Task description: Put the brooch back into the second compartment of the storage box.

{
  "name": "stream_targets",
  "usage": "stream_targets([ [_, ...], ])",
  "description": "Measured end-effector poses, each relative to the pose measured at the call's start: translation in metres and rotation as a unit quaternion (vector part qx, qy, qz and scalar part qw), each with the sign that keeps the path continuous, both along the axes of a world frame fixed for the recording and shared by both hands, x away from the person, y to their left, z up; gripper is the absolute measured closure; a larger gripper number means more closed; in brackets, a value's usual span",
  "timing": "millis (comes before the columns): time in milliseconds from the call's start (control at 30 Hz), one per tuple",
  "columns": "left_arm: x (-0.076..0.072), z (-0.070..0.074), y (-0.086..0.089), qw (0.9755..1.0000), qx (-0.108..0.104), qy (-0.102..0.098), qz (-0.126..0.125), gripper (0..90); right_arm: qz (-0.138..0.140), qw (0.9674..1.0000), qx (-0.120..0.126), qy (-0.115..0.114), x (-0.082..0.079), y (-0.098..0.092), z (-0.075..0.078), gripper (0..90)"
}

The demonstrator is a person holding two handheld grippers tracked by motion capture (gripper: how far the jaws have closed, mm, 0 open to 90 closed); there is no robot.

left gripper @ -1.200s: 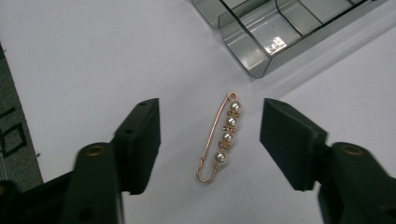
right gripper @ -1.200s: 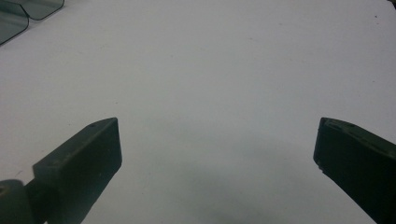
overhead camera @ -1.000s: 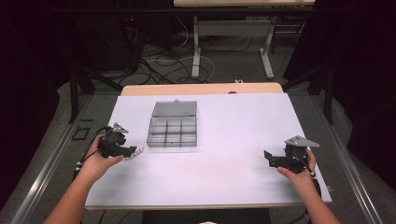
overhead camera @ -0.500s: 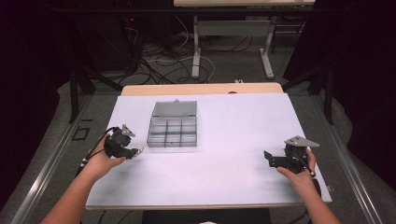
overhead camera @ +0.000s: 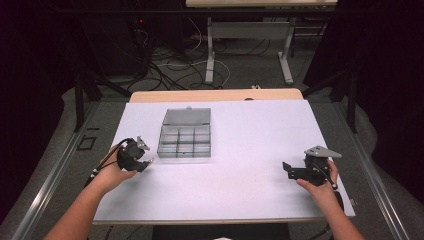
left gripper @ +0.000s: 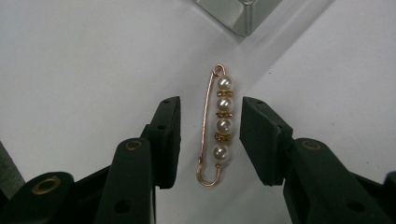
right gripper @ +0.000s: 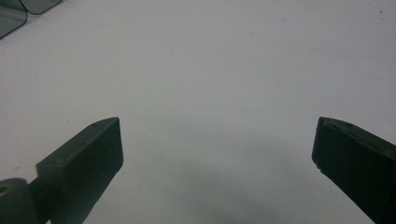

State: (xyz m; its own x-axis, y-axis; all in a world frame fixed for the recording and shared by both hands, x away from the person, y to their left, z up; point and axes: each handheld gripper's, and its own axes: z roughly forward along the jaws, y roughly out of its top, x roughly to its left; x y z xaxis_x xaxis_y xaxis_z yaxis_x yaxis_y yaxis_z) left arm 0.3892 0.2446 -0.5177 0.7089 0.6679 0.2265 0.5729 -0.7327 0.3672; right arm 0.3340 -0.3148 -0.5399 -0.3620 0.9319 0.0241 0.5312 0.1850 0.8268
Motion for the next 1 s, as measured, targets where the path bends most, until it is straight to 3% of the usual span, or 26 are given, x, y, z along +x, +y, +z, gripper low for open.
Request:
stream_targets([
  [500, 0.001, -0.008, -0.005, 0.9994, 0.029, 0.012, -0.015, 68.1, -0.001, 1.0000, -0.002, 0.001, 0.000, 0.000, -0.001, 2.1],
  [1000, 0.003, -0.013, -0.010, 0.9987, 0.040, 0.022, -0.023, 73.9, 0.001, 1.0000, -0.002, 0.002, 0.001, 0.000, -0.001, 2.3],
])
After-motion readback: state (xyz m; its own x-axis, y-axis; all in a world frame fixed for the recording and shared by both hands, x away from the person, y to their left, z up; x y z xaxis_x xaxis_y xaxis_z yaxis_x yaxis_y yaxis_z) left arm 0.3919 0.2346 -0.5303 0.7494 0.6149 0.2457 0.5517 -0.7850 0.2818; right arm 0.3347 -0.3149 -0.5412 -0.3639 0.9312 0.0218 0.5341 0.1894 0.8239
